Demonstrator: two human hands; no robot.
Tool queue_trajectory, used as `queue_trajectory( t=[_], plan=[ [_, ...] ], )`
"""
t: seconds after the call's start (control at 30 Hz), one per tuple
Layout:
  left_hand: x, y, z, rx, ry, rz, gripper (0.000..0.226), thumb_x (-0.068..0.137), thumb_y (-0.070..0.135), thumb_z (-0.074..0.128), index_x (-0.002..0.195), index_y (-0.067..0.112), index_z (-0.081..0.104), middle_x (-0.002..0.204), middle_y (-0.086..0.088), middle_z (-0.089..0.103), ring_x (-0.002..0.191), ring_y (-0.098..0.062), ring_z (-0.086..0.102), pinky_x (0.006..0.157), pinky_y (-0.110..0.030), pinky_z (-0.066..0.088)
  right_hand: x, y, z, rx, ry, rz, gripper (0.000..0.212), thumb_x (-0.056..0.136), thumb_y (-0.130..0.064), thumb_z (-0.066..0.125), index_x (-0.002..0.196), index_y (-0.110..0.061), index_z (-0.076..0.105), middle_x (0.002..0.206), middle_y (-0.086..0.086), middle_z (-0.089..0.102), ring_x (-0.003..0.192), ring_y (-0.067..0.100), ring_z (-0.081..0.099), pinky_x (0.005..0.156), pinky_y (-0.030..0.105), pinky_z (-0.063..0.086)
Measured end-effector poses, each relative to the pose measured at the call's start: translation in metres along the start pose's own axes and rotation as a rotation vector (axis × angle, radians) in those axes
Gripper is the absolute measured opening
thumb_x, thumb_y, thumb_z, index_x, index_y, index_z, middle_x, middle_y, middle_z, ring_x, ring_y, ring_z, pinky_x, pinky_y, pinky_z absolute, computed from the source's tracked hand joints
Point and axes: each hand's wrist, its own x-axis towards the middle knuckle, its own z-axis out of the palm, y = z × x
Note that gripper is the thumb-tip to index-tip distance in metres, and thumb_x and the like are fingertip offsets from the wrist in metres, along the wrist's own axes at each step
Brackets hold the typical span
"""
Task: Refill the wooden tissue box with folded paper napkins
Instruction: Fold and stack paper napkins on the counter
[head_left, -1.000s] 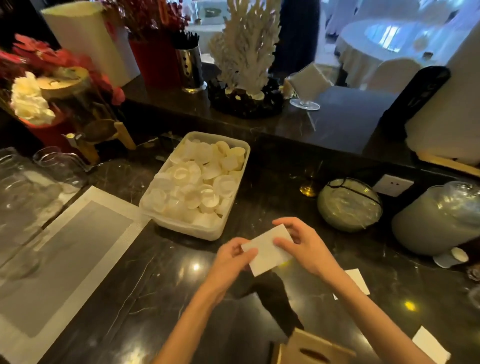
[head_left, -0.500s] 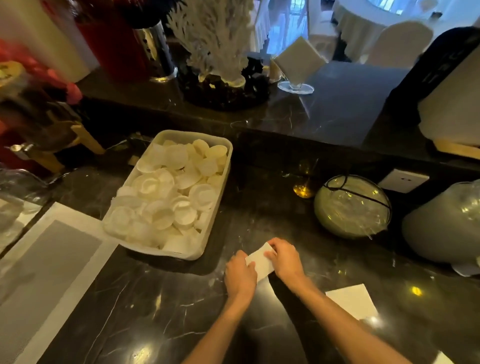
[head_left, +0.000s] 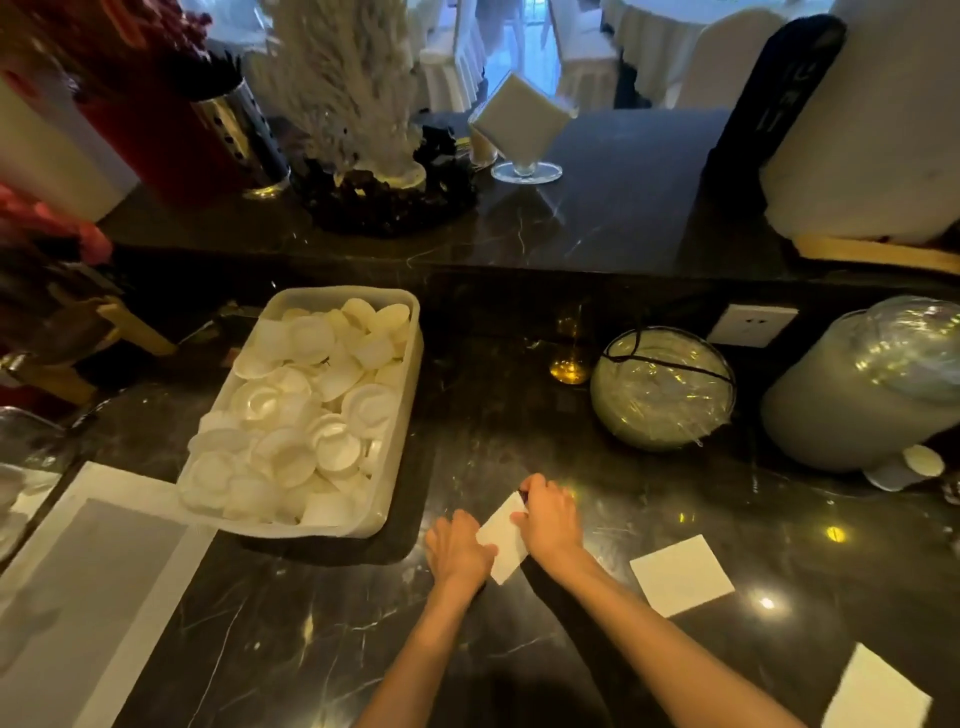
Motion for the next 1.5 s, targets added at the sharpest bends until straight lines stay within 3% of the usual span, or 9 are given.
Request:
queue_trajectory(
  t=[0.2,0.3,0.4,0.63,0.77,0.9,1.03,1.27,1.5],
  plan=[
    [-0.028,0.001,0.004,-0.089,0.006,0.219,0.022,0.080,0.024,0.066,0.089,0.029,0.047,0.111,-0.001,0.055,0.110,-0.021,0.046,0.090,-0.033,0.038,-0.026,0.030,-0.041,0.439,-0.101,-0.006,0.017,0.080,-0.013,0.074,0.082,-0.024,0.062,0.078,-0.005,0.063,0.070,0.005,0.058,0.067,0.030,0.052],
    [-0.049,0.023,0.008,-0.367,-0.140,0.391,0.031,0.083,0.010,0.063,0.096,0.030,0.042,0.092,0.001,0.055,0.082,-0.013,0.053,0.074,-0.031,0.047,-0.048,0.064,-0.084,0.653,-0.057,0.000,0.015,0.080,-0.008,0.076,0.086,-0.017,0.067,0.068,-0.007,0.063,0.064,0.005,0.058,0.056,0.016,0.048],
    [-0.066,0.063,0.016,-0.383,-0.249,0.476,0.034,0.085,0.002,0.061,0.111,0.020,0.048,0.090,0.001,0.058,0.080,-0.010,0.057,0.069,-0.022,0.048,-0.069,0.109,-0.117,0.764,0.046,0.044,0.015,0.084,-0.006,0.072,0.098,-0.011,0.069,0.079,-0.001,0.070,0.075,0.011,0.066,0.060,0.015,0.049],
    [-0.085,0.138,0.062,-0.015,-0.332,0.461,0.009,0.087,0.011,0.058,0.090,0.017,0.051,0.100,-0.005,0.059,0.091,-0.018,0.055,0.069,-0.026,0.041,-0.086,0.175,-0.123,0.725,0.233,0.215,0.018,0.088,-0.001,0.065,0.093,-0.018,0.070,0.088,-0.005,0.069,0.087,0.011,0.066,0.068,0.016,0.047],
    [-0.083,0.153,0.076,0.210,-0.254,0.477,0.016,0.092,0.017,0.056,0.105,0.013,0.063,0.114,-0.011,0.067,0.107,-0.027,0.062,0.087,-0.036,0.049,-0.080,0.188,-0.109,0.637,0.249,0.264,0.014,0.090,-0.010,0.063,0.094,-0.021,0.070,0.089,-0.004,0.069,0.086,0.011,0.065,0.069,0.017,0.048],
    [-0.080,0.155,0.090,0.435,-0.170,0.519,0.030,0.095,0.024,0.056,0.123,0.012,0.057,0.132,-0.013,0.052,0.124,-0.031,0.046,0.103,-0.040,0.040,-0.079,0.193,-0.090,0.441,0.290,0.247,0.017,0.094,-0.015,0.062,0.109,-0.018,0.069,0.107,0.002,0.068,0.095,0.013,0.063,0.081,0.024,0.053],
    [-0.079,0.157,0.101,0.445,-0.114,0.511,0.046,0.092,0.031,0.063,0.130,0.012,0.046,0.134,-0.010,0.047,0.122,-0.028,0.041,0.102,-0.036,0.038,-0.080,0.190,-0.084,0.167,0.345,0.189,0.028,0.096,-0.022,0.060,0.124,-0.020,0.064,0.122,0.001,0.062,0.113,0.018,0.054,0.093,0.031,0.050],
    [-0.082,0.161,0.114,0.484,-0.193,0.429,0.052,0.089,0.028,0.068,0.132,0.011,0.043,0.137,-0.011,0.052,0.128,-0.033,0.044,0.104,-0.039,0.037,-0.083,0.182,-0.083,0.119,0.240,0.290,0.034,0.097,-0.014,0.057,0.130,-0.021,0.055,0.131,0.005,0.057,0.120,0.025,0.052,0.097,0.034,0.044],
    [-0.101,0.157,0.110,0.412,-0.319,0.350,0.058,0.089,0.006,0.060,0.141,0.011,0.034,0.141,-0.016,0.032,0.125,-0.035,0.045,0.104,-0.039,0.044,-0.111,0.183,-0.080,0.253,0.201,0.303,0.021,0.095,-0.010,0.058,0.112,-0.022,0.058,0.120,0.001,0.056,0.106,0.021,0.056,0.081,0.024,0.041]
  ],
)
